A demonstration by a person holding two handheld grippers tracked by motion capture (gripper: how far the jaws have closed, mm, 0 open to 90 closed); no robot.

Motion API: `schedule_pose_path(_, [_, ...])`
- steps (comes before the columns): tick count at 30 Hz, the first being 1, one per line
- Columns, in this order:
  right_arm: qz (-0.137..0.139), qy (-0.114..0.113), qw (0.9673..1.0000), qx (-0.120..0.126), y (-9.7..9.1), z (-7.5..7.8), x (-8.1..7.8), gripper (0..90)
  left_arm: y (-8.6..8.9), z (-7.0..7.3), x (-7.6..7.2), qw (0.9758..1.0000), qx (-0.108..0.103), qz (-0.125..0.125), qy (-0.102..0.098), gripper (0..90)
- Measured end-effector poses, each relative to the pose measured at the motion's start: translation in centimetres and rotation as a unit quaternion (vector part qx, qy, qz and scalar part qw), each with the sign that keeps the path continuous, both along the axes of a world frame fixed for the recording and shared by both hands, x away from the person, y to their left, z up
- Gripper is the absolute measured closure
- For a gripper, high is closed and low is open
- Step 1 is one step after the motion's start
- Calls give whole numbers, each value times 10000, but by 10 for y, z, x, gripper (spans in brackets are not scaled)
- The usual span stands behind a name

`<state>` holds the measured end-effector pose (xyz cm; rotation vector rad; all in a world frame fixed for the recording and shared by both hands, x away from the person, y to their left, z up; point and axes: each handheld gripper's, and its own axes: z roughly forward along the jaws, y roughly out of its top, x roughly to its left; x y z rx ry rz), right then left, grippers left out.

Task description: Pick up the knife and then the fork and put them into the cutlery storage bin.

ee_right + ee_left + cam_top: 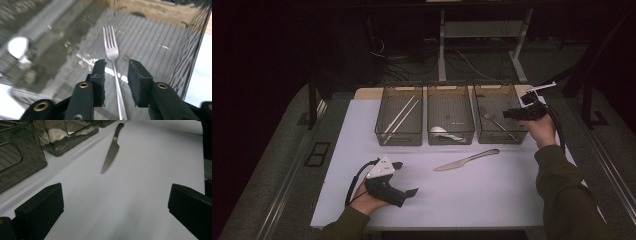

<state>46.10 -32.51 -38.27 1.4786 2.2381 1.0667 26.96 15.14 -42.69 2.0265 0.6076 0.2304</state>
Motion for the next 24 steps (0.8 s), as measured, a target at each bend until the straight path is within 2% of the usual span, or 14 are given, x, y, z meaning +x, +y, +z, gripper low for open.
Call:
schedule_pose_path(3, [79,-142,9994,294,-3,8,-8,608,0,0,0,10000,1,5,4,0])
schedule_pose_path(8, [251,-391,9982,390,-1,21,-26,507,0,0,0,10000,37,-4,-7,0])
schedule_pose_path(14, [545,-695,9952,417,5,32,-53,452,0,0,0,10000,45,0,-5,0])
schedule_pose_path(19, [895,-864,9909,513,14,35,-76,500,-1,0,0,10000,42,1,-3,0])
schedule_pose_path(24, [1237,-818,9879,448,28,28,-96,599,-1,0,-1,10000,39,3,6,0])
